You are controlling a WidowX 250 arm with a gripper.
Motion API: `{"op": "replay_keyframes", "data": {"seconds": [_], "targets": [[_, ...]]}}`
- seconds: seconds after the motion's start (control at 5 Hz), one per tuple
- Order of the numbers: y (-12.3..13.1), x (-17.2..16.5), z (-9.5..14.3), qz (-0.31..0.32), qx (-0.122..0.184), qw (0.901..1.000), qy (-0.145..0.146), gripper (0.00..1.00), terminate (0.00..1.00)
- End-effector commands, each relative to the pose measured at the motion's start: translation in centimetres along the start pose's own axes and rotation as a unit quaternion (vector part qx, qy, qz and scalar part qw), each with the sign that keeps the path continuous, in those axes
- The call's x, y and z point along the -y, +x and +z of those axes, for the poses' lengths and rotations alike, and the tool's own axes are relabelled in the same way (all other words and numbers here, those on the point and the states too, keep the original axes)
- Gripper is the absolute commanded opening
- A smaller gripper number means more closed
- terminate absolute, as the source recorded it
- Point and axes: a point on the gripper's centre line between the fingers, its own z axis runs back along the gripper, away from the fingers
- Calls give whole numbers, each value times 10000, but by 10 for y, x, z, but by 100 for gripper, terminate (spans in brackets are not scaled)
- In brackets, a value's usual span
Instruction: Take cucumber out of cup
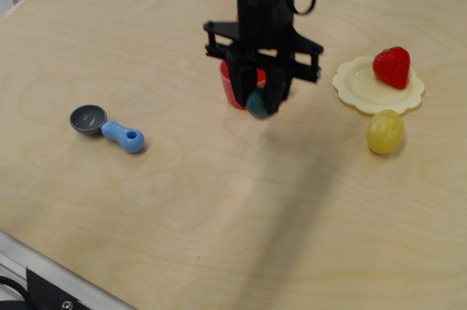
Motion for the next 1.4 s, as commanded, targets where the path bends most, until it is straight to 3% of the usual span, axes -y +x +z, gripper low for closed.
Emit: {"op": "replay_keyframes", "data": {"seconds": [0.0,0.6,1.0,1.2], "targets": [[-22,30,5,-661,286,9971,-225,0,0],[-44,34,-31,-745,-96,9971,-136,0,0],[-51,28,-43,-633,-145,9976,-225,0,0],[-50,27,-43,-588,-117,9980,-214,100,0]]}}
